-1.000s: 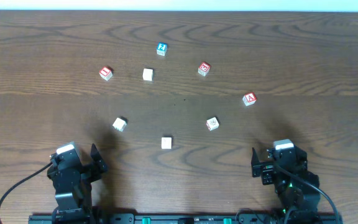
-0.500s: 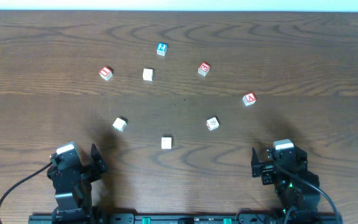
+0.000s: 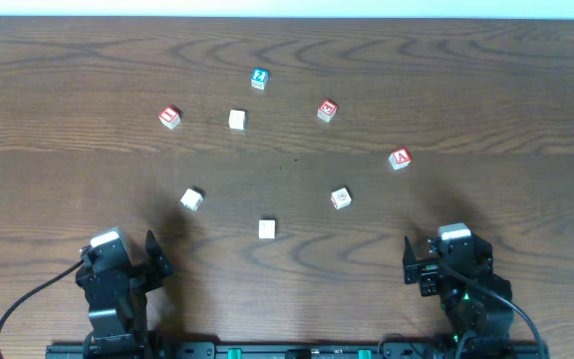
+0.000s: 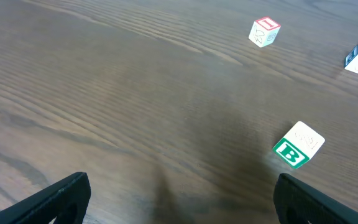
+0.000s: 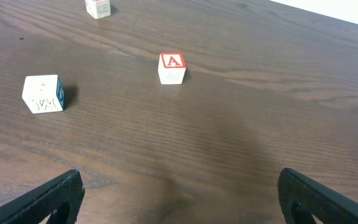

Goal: Spell out Ai2

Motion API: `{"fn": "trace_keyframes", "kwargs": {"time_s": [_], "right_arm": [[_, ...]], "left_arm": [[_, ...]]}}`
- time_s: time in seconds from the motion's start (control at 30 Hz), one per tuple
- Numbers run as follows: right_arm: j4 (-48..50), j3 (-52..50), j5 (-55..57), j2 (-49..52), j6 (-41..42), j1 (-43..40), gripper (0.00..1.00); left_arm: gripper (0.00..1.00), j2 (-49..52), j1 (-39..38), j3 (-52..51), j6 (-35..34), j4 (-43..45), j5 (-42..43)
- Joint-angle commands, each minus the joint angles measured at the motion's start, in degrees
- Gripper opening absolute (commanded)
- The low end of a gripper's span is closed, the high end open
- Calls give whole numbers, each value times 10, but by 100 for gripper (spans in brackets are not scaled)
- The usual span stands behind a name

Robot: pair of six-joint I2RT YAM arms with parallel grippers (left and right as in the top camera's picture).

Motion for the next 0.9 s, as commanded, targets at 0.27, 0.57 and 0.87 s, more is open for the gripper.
{"fn": "trace_keyframes", "kwargs": {"time_s": [0.27, 0.57, 0.87], "right_arm": [[1, -2, -4, -5, -8, -8, 99], [1, -2, -4, -5, -8, -8, 99], [1, -2, -4, -5, -8, -8, 99]], "left_arm": [[95, -4, 4, -6, 0, 0, -10], [95, -4, 4, -6, 0, 0, -10], [95, -4, 4, -6, 0, 0, -10]]}}
